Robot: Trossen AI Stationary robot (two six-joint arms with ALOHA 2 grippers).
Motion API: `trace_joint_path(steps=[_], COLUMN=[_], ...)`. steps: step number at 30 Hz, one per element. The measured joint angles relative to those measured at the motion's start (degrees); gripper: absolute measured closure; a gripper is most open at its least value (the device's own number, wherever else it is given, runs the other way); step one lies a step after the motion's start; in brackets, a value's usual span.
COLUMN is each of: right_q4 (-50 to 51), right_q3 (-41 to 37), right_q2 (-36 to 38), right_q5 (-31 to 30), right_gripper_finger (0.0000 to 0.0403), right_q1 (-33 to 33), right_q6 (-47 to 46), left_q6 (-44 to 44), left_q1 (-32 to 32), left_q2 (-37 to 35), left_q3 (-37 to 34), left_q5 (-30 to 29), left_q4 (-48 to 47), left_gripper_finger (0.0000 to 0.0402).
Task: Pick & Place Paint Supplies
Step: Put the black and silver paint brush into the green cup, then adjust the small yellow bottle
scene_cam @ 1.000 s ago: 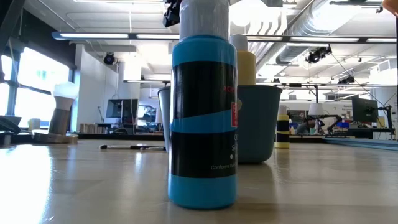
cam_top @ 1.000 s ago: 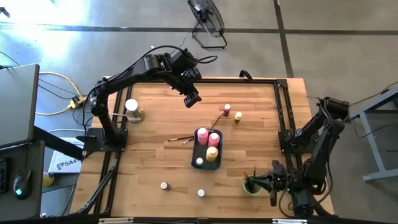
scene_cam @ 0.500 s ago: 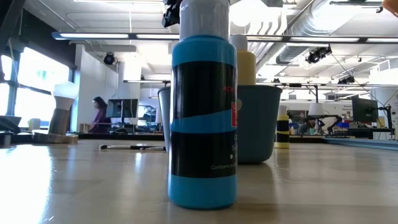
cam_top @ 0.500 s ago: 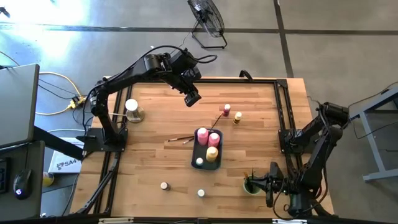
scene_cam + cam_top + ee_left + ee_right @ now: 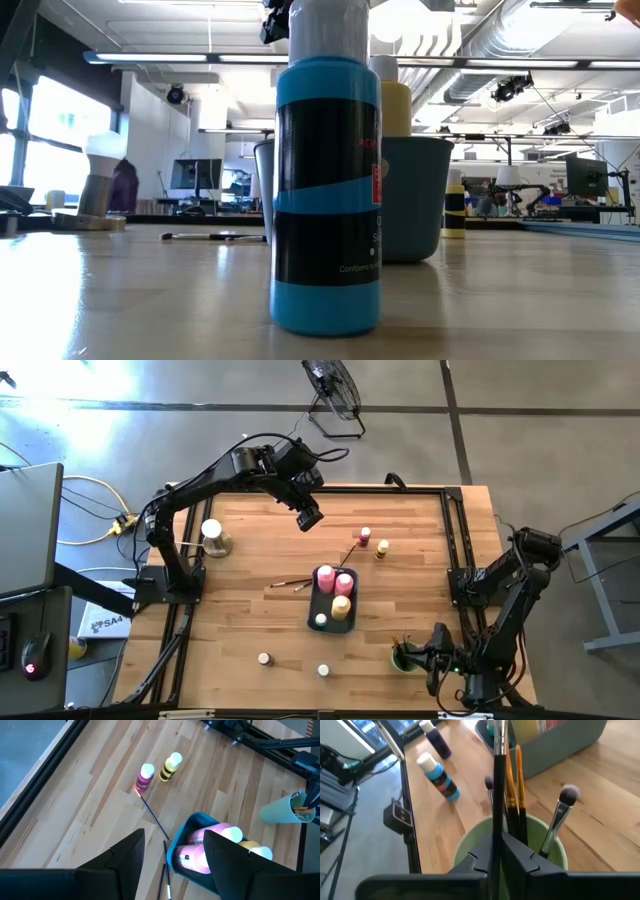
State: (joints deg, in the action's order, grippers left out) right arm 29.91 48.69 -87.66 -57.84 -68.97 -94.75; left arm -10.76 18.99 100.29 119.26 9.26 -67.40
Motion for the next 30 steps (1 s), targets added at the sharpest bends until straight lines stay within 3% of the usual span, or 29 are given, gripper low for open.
trace_joint_path(steps=[9,17,30], right_q4=[0.0,0.0,-3.6], right_q3=[0.0,0.0,0.0], right_q2=[0.0,1.8,23.1], right_q5=[-0.7,-1.8,-4.1], right_gripper_finger=[0.0334,0.0322,0.0341], right_q1=[0.1,0.1,0.1], right_q6=[2.2,3.9,22.8], left_q6=[0.0,0.0,0.0], left_q1=[0.0,0.0,0.1], left_q2=[0.0,0.0,0.0], left_q3=[0.0,0.0,0.0], left_q5=[0.0,0.0,0.0], left_q4=[0.1,0.0,0.0], left_gripper_finger=[0.0202,0.0202,0.0202])
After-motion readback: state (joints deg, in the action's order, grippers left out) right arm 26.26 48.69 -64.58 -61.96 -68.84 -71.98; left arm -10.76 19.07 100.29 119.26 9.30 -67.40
